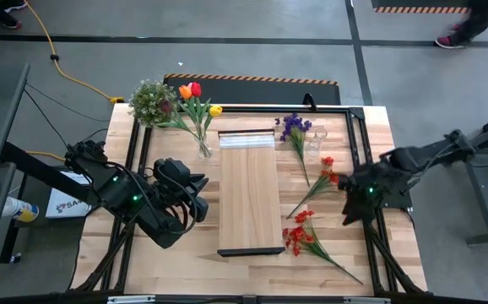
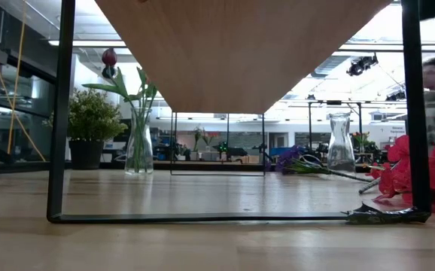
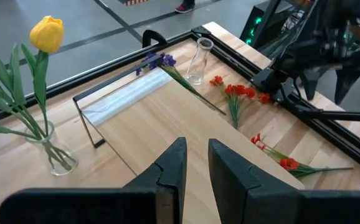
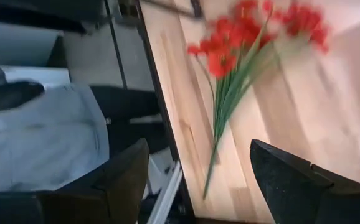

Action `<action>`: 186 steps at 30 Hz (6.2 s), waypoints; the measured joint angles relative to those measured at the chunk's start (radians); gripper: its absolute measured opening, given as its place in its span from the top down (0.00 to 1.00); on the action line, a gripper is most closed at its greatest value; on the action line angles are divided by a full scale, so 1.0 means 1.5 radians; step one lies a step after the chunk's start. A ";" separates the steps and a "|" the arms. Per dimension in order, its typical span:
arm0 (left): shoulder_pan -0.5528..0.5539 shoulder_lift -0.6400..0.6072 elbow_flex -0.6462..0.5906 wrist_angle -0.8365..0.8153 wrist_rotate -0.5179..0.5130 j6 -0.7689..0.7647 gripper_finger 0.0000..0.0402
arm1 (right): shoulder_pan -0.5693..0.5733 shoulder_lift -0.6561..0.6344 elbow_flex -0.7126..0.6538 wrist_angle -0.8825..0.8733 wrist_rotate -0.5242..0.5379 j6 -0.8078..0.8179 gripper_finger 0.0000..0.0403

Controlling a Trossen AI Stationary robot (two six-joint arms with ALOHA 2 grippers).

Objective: Pick and place flowers into a vace then onto a shelf
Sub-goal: Put the bottom orange flowers into the right transparent vase

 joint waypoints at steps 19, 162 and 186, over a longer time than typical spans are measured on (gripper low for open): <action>0.000 0.000 0.000 0.000 0.039 0.006 0.75 | 0.415 0.120 -0.105 0.275 0.288 0.305 0.34; 0.000 0.022 0.000 0.000 0.179 0.114 0.75 | 0.396 0.555 -0.105 0.499 0.360 0.340 0.98; 0.000 0.022 0.000 0.000 0.196 0.121 0.75 | 0.380 0.210 -0.103 0.173 0.419 0.401 0.98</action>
